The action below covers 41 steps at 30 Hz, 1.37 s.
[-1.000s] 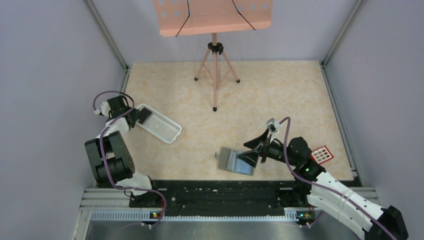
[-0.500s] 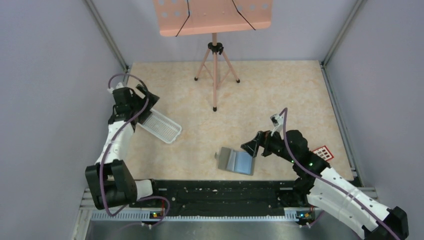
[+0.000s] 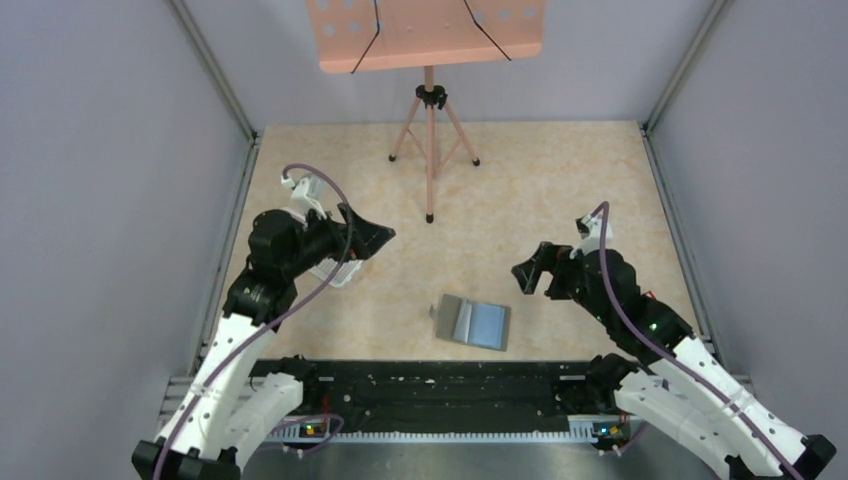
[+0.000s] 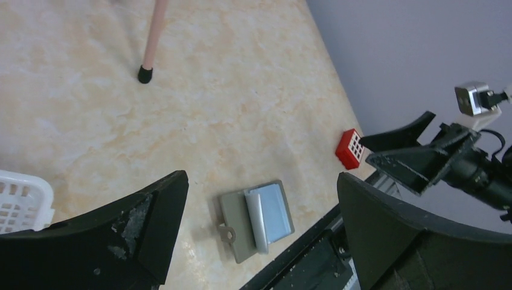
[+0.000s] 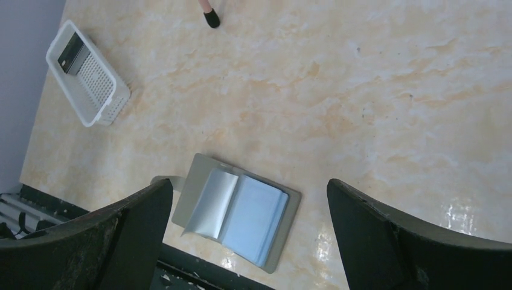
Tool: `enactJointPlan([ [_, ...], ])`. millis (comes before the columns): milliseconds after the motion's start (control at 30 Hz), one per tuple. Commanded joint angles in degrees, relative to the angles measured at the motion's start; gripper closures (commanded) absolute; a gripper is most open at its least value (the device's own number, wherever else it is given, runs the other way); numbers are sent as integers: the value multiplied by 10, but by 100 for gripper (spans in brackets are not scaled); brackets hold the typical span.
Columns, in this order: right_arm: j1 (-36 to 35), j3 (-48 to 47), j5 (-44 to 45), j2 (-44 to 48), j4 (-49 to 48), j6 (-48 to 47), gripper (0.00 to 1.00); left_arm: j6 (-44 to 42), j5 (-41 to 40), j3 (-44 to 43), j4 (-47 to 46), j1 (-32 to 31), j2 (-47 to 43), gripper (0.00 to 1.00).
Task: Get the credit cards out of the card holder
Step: Reset both arms
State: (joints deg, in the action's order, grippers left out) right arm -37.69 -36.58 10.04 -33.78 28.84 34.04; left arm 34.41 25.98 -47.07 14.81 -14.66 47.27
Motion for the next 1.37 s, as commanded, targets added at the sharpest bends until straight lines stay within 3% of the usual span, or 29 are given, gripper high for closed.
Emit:
enactJointPlan([
  [0, 2, -45, 44, 41, 58, -17, 1, 19, 50, 47, -9, -12, -77, 1],
  [200, 2, -46, 32, 100, 55, -27, 1, -1, 67, 110, 37, -18, -150, 1],
  [533, 2, -34, 29, 117, 35, -55, 3, -29, 64, 144, 67, -19, -191, 1],
  [1333, 2, -28, 19, 100, 32, -46, 4, -37, 53, 143, 70, -19, -200, 1],
])
